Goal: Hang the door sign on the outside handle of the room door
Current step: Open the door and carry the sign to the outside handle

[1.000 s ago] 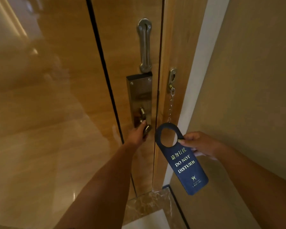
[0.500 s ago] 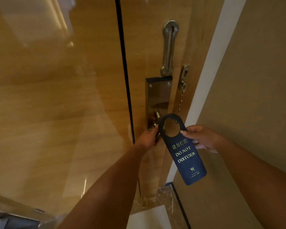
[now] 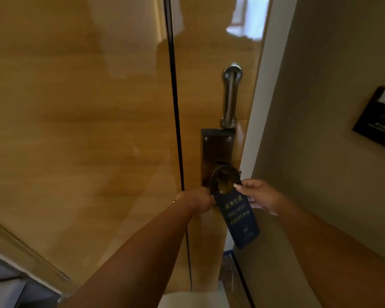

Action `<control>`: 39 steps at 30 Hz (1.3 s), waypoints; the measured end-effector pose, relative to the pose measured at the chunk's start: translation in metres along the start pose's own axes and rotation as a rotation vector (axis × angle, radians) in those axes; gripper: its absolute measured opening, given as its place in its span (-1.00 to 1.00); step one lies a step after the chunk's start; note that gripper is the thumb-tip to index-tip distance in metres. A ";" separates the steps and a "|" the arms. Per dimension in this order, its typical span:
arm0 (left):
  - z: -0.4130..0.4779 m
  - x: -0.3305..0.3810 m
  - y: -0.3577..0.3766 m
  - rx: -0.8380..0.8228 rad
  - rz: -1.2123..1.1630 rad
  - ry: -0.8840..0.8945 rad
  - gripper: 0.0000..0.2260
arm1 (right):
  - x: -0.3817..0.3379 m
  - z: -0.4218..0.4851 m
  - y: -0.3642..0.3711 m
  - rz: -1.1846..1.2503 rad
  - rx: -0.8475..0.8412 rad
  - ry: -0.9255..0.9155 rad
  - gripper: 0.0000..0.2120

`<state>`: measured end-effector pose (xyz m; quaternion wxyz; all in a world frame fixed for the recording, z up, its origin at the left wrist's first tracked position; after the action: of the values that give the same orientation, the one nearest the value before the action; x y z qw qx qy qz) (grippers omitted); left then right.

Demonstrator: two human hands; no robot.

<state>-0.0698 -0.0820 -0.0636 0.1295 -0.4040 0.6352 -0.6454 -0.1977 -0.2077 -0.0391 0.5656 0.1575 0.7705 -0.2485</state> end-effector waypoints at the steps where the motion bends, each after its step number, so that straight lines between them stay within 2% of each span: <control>1: -0.012 0.007 -0.005 0.015 0.079 0.049 -0.67 | 0.001 -0.007 0.000 -0.002 -0.010 0.003 -0.84; 3: -0.033 0.012 -0.006 0.063 0.246 0.102 -0.75 | 0.003 -0.025 -0.002 -0.017 -0.042 0.000 -0.84; 4: -0.040 0.009 -0.006 0.098 0.249 0.059 -0.75 | 0.003 -0.033 -0.004 -0.030 -0.058 -0.006 -0.83; 9: -0.109 0.010 0.000 0.128 0.318 -0.048 -0.47 | 0.019 -0.081 -0.012 -0.013 -0.167 -0.022 -0.68; 12: -0.163 0.007 0.003 0.134 0.393 -0.097 -0.37 | 0.034 -0.111 -0.011 0.161 -0.263 0.034 -0.70; 16: -0.232 -0.005 0.003 0.092 0.387 -0.146 -0.49 | 0.042 -0.142 -0.001 0.405 -0.343 0.124 -0.77; 18: -0.270 -0.013 0.003 0.090 0.361 -0.168 -0.56 | 0.041 -0.158 0.010 0.402 -0.377 0.135 -0.80; 22: -0.339 -0.037 -0.002 0.051 0.410 -0.225 -0.47 | 0.039 -0.186 0.039 0.350 -0.379 0.123 -0.83; 24: -0.371 -0.050 -0.011 0.157 0.405 -0.250 -0.39 | 0.040 -0.195 0.061 0.305 -0.404 0.123 -0.82; 26: -0.407 -0.063 -0.021 0.254 0.408 -0.284 -0.23 | 0.040 -0.207 0.089 0.238 -0.446 0.126 -0.80; 28: -0.446 -0.078 -0.027 0.310 0.352 -0.378 -0.16 | 0.038 -0.220 0.123 0.167 -0.470 0.121 -0.78; 31: -0.497 -0.096 -0.027 0.361 0.250 -0.516 -0.19 | 0.036 -0.235 0.171 -0.051 -0.423 0.078 -0.72; 33: -0.527 -0.105 -0.024 0.381 0.095 -0.589 -0.28 | 0.038 -0.245 0.199 -0.211 -0.392 0.063 -0.68; 36: -0.569 -0.119 -0.025 0.454 -0.236 -0.672 -0.45 | 0.041 -0.260 0.240 -0.328 -0.403 0.046 -0.67; 39: -0.603 -0.129 -0.032 0.574 -0.505 -0.717 -0.77 | 0.040 -0.278 0.275 -0.343 -0.430 0.026 -0.62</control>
<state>-0.3898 0.4427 0.0005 0.2847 -0.6883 0.2316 -0.6257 -0.2863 0.1743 -0.0681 0.5258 -0.0960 0.8280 -0.1695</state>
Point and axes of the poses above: each hand's wrist, its own z-axis towards the middle knuckle, its own y-axis out of the palm, x = y × z, the point moved 6 cm from there along z, towards the middle knuckle, and after that the axes turned 12 degrees about x, right-handed, at the moved point
